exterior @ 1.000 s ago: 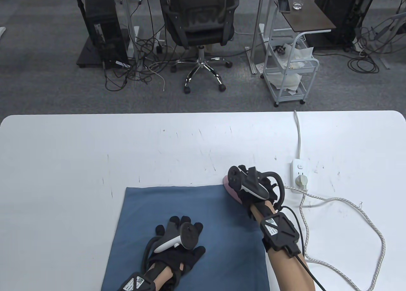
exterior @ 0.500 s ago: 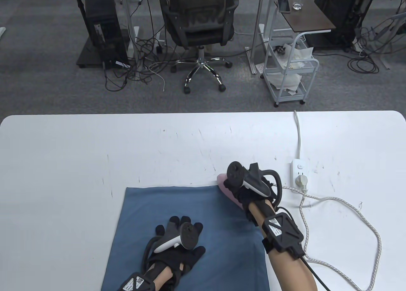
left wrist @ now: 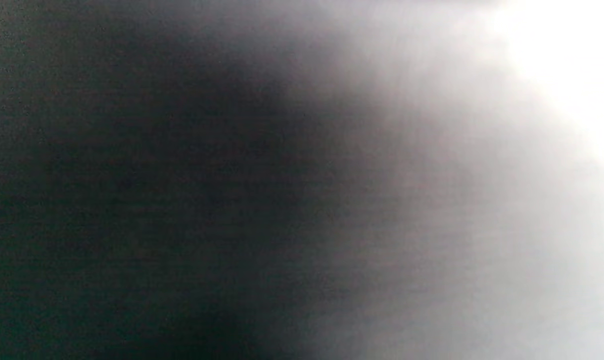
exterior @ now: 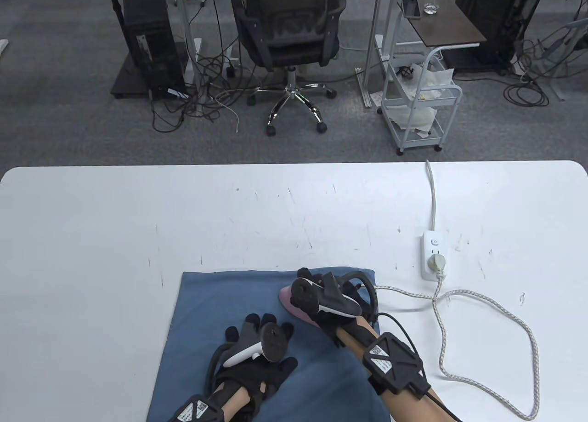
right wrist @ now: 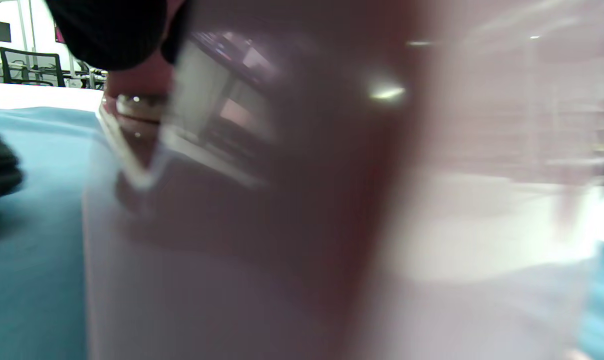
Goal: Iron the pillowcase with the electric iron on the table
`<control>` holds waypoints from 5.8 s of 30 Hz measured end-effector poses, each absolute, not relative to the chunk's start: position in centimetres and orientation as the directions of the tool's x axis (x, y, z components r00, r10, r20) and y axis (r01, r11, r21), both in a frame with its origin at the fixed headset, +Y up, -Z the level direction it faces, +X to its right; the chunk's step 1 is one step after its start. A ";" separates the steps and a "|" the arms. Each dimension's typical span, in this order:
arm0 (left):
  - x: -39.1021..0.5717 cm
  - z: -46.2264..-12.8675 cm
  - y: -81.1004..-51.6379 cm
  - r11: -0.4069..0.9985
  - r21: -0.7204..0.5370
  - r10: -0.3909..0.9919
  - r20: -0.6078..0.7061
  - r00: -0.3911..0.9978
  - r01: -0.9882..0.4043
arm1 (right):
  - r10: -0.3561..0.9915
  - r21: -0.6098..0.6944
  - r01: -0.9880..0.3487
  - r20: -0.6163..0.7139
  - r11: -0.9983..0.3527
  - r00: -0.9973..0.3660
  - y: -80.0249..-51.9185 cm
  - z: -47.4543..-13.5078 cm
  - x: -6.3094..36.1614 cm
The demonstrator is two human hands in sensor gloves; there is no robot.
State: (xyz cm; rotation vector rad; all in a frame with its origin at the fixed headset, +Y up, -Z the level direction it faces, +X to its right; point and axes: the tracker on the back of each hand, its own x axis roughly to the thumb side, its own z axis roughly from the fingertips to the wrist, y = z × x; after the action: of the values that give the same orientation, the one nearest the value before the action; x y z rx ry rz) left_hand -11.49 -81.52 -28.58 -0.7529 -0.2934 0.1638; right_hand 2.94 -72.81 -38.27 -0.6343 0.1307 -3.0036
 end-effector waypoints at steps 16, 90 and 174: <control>-11.5 -28.5 -81.5 0.719 -0.693 0.250 0.204 0.947 -0.040 | -0.024 -0.046 0.013 0.250 -0.999 -0.968 -72.4 -45.6 1.8; -11.4 -28.5 -81.6 0.720 -0.693 0.249 0.212 0.945 -0.035 | -0.063 -0.058 0.039 0.512 -0.998 -0.857 -72.5 -44.4 -7.0; -18.4 -29.8 -65.3 0.964 -0.135 0.255 0.227 0.940 -0.229 | 0.895 -0.647 -0.630 -0.398 -0.430 -0.202 -68.9 -29.6 39.5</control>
State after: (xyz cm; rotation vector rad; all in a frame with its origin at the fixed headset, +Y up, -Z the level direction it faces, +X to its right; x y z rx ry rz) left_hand -18.41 -65.26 -29.77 -0.1073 -0.2455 0.2474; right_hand 39.49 -68.87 -29.56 1.8489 0.8468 -3.6746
